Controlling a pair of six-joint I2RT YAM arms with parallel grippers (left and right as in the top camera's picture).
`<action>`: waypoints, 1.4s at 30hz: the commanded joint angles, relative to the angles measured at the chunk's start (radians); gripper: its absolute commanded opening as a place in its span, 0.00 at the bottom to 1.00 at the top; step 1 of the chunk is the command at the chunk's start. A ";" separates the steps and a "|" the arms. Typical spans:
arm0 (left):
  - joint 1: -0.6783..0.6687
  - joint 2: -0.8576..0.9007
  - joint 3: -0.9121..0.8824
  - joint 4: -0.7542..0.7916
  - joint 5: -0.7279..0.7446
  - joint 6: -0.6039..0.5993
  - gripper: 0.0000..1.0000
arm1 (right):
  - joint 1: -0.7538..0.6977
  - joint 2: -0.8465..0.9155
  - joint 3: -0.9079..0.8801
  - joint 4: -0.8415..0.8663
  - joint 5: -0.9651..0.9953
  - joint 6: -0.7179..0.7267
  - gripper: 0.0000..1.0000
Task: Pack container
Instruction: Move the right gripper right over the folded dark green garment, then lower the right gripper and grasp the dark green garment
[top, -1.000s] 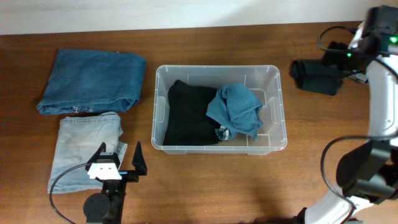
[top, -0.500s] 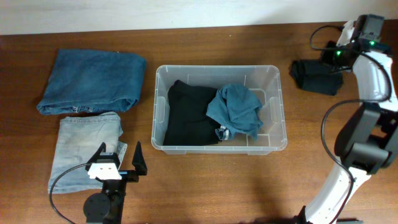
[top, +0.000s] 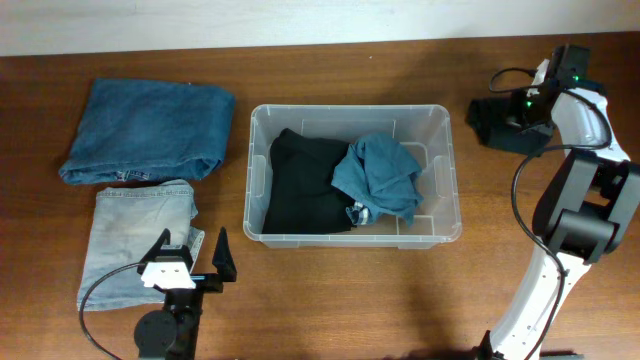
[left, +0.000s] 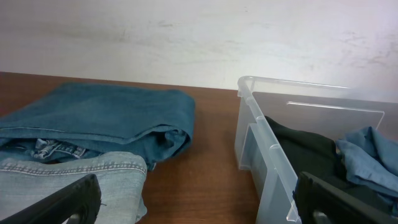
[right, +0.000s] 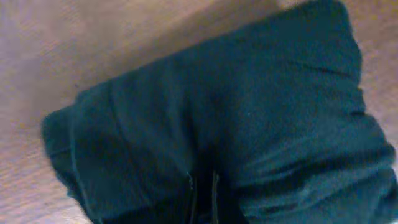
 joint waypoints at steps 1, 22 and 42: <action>0.004 -0.004 -0.002 -0.008 0.001 0.016 0.99 | -0.002 0.018 -0.007 -0.080 0.151 -0.001 0.04; 0.004 -0.004 -0.002 -0.008 0.001 0.016 0.99 | -0.027 -0.162 0.042 -0.336 0.252 -0.047 0.56; 0.004 -0.004 -0.002 -0.008 0.001 0.016 0.99 | -0.327 -0.079 0.035 -0.327 -0.405 -0.457 0.84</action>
